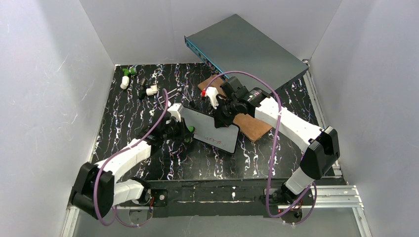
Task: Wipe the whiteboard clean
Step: Erase the whiteboard using the whiteboard.
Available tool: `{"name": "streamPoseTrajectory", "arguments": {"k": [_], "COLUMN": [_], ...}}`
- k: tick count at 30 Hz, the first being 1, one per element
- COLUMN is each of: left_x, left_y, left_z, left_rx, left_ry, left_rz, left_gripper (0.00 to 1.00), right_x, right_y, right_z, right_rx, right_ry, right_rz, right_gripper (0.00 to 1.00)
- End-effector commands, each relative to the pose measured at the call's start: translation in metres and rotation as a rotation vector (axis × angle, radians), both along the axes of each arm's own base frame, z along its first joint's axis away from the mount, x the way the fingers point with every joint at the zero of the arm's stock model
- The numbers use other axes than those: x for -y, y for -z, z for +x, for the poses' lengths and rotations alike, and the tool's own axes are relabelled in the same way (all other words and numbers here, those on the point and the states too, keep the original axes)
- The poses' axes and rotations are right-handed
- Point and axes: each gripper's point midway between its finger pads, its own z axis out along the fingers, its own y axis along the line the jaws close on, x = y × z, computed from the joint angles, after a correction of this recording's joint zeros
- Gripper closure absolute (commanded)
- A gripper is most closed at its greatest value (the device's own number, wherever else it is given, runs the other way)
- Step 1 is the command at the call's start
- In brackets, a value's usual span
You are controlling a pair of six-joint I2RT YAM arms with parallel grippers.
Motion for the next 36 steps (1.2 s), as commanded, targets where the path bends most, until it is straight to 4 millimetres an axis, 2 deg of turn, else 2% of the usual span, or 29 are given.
{"name": "streamPoseTrajectory", "arguments": {"k": [1, 3, 7, 14, 17, 22, 29, 33, 36], "left_x": [-0.016, -0.028, -0.039, -0.036, -0.035, -0.033, -0.034, -0.024, -0.017], "left_y": [-0.081, -0.082, -0.058, -0.001, 0.002, -0.031, -0.108, -0.123, -0.118], "left_z": [0.043, 0.050, 0.057, 0.047, 0.048, 0.054, 0.065, 0.059, 0.048], "left_rx": [0.277, 0.288, 0.214, 0.077, 0.071, 0.146, 0.308, 0.323, 0.325], "left_ry": [-0.130, -0.189, -0.238, -0.220, -0.220, -0.215, -0.218, -0.159, -0.112], "left_rz": [0.003, 0.029, 0.071, 0.086, 0.076, 0.048, -0.011, -0.062, -0.104], "left_gripper": [1.00, 1.00, 1.00, 1.00, 1.00, 1.00, 1.00, 1.00, 1.00], "right_x": [-0.011, -0.011, -0.010, -0.009, -0.009, -0.009, -0.010, -0.010, -0.011], "right_y": [-0.008, -0.008, -0.009, -0.010, -0.010, -0.010, -0.009, -0.009, -0.011], "right_z": [-0.063, -0.063, -0.063, -0.064, -0.064, -0.064, -0.065, -0.065, -0.066], "right_rx": [-0.200, -0.198, -0.193, -0.189, -0.191, -0.190, -0.194, -0.197, -0.202], "right_ry": [-0.172, -0.172, -0.172, -0.173, -0.174, -0.173, -0.177, -0.180, -0.183], "right_rz": [0.049, 0.049, 0.051, 0.053, 0.053, 0.053, 0.053, 0.055, 0.061], "right_gripper": [0.99, 0.99, 0.99, 0.99, 0.99, 0.99, 0.99, 0.99, 0.99]}}
